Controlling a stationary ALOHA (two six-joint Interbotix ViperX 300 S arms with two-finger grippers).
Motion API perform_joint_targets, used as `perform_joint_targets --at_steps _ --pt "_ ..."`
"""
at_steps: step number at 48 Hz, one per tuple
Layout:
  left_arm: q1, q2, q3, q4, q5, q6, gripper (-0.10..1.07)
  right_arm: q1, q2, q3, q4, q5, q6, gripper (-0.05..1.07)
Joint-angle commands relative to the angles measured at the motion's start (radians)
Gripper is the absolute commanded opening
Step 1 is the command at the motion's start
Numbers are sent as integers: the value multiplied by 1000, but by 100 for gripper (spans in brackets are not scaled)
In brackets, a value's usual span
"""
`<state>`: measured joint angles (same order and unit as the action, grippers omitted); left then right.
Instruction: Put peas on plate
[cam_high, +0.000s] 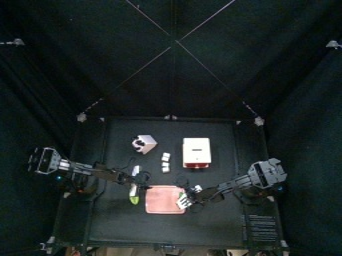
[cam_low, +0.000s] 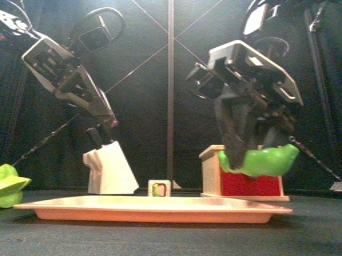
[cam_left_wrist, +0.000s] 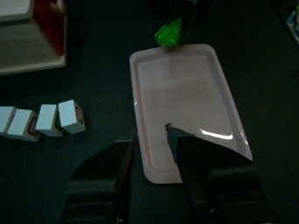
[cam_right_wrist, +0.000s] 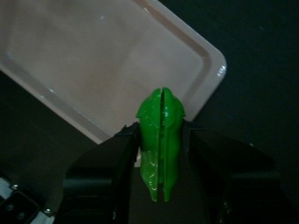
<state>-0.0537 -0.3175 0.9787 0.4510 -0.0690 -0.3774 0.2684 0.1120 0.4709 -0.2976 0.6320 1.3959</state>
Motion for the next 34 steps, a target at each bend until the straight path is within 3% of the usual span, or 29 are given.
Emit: perform_joint_targets --at_steps 1,14,34 --pt "-2 -20 0 -2 -26 0 74 -3 -5 -41 -48 -55 -2 77" --pt "-3 -34 17 -2 -66 0 74 -18 67 -91 -118 -126 -2 78" --pt "-2 -34 26 -3 -66 0 74 -40 129 -143 -140 -121 -2 82"
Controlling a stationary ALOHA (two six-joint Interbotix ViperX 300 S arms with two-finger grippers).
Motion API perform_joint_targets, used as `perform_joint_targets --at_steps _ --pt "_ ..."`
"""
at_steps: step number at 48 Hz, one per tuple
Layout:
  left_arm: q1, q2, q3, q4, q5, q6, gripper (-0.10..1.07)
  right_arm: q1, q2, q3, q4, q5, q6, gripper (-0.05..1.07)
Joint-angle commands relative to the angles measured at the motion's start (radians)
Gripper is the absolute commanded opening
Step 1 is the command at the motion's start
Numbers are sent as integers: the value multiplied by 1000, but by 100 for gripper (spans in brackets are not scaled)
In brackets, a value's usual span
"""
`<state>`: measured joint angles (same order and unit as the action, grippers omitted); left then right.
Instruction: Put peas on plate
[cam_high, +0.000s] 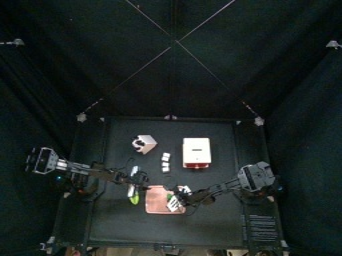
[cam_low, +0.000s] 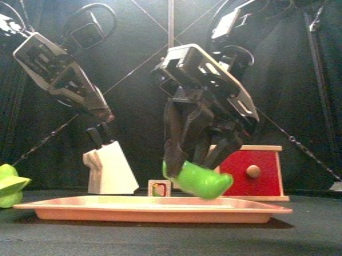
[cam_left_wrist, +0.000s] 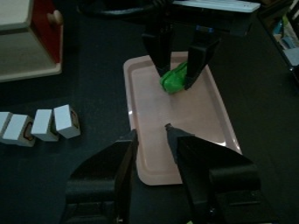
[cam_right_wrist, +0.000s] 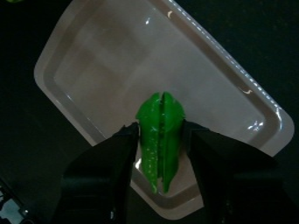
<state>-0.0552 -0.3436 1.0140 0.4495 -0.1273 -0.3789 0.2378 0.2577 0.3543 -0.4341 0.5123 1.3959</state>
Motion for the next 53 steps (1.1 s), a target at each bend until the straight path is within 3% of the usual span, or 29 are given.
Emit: perform_joint_targets --at_steps 1,16,53 --pt "0 -8 -9 -2 -8 2 74 -11 -15 -28 -3 -2 -2 83" --pt "0 -8 -8 -5 -8 0 74 -18 -5 -34 0 17 0 96" --pt "0 0 -9 -5 -8 0 74 -18 -6 -51 -5 34 -3 96"
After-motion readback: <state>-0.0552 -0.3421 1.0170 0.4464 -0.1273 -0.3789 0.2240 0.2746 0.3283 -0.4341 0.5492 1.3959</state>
